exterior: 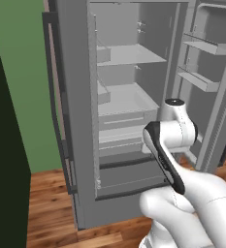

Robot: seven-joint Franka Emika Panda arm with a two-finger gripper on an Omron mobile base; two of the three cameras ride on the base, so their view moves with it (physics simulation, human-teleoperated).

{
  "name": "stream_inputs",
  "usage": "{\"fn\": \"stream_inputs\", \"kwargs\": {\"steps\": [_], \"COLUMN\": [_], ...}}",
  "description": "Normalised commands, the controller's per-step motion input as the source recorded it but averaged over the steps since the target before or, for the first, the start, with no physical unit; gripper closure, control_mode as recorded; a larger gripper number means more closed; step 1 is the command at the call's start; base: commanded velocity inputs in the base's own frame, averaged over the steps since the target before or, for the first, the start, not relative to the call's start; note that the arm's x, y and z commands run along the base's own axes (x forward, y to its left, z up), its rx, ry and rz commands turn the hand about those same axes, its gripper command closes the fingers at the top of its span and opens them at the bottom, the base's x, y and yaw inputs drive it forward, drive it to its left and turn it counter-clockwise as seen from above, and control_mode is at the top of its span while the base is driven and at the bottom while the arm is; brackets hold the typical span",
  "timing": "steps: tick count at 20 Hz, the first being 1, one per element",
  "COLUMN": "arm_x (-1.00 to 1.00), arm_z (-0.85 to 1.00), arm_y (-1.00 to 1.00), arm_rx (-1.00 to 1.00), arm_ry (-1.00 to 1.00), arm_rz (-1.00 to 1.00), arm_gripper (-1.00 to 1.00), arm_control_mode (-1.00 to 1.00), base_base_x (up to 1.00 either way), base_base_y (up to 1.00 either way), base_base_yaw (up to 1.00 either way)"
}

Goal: Place one of the steaks on the plate and the other in the bowl. Then place the bowl in the fridge.

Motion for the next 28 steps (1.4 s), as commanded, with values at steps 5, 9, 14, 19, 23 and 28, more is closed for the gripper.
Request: {"fn": "stream_inputs", "kwargs": {"steps": [5, 9, 14, 19, 23, 28], "arm_x": [-0.02, -0.11, 0.0, 0.0, 0.0, 0.0], "arm_z": [-0.01, -0.08, 0.0, 0.0, 0.0, 0.0], "arm_y": [0.02, 0.01, 0.0, 0.0, 0.0, 0.0], "arm_rx": [0.0, 0.0, 0.0, 0.0, 0.0, 0.0], "arm_ry": [-0.04, -0.04, 0.0, 0.0, 0.0, 0.0], "arm_rz": [-0.02, -0.09, 0.0, 0.0, 0.0, 0.0], "arm_gripper": [-1.0, -1.0, -1.0, -1.0, -1.0, -1.0], "arm_control_mode": [-1.0, 1.0, 1.0, 1.0, 1.0, 1.0], "base_base_x": [0.0, -0.25, -0.85, -0.56, -0.06, 0.0], "base_base_y": [0.0, 0.0, -0.19, -0.16, -0.35, -0.45], "base_base_yaw": [0.0, -0.19, -0.54, -0.72, -0.86, -0.9]}}
